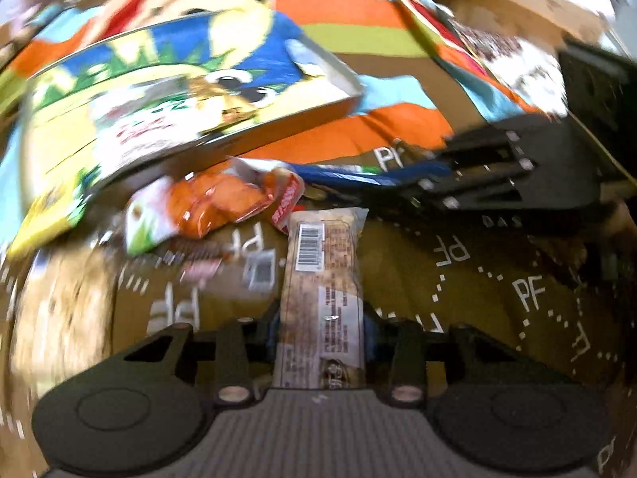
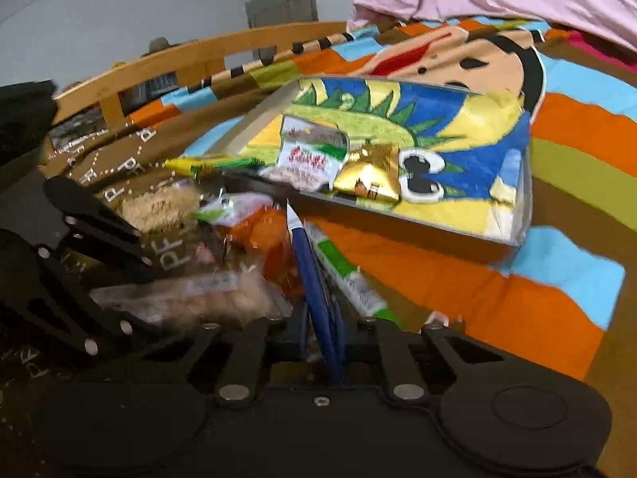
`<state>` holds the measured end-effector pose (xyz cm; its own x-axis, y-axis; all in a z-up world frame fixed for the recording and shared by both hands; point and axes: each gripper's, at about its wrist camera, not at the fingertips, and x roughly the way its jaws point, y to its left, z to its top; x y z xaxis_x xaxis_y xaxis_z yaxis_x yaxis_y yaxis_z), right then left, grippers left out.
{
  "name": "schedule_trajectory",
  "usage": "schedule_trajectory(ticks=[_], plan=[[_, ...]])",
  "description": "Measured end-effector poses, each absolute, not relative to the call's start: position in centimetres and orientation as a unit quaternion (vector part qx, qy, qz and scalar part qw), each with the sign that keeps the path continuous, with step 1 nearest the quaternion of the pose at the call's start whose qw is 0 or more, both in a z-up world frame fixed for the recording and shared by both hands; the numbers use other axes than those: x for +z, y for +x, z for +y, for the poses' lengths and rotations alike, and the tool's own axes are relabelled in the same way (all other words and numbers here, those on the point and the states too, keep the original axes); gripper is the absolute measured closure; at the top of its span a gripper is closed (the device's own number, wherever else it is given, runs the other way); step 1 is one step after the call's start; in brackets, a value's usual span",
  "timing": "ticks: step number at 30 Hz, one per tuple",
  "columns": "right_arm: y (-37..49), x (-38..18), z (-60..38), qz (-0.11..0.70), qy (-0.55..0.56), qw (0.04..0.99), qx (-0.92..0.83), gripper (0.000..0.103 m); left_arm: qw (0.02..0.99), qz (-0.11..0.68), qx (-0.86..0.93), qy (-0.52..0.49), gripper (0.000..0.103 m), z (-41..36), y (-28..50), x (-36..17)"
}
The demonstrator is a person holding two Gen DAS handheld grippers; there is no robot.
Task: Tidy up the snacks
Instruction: 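Grasp the granola bar with the left tool while the right tool grasps the blue drink box, then carry both held snacks over the dinosaur tray and release them inside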
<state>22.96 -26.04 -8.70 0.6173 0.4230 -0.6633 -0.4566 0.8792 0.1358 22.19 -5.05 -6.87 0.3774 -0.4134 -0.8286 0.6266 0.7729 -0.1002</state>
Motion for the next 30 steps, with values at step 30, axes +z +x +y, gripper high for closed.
schedule_trajectory(ticks=[30], plan=[[17.1,-3.8,-23.1,0.275,-0.050,0.950,0.139,0.094,0.899,0.378,-0.222,0.008,0.062,-1.3,18.1,-2.3]])
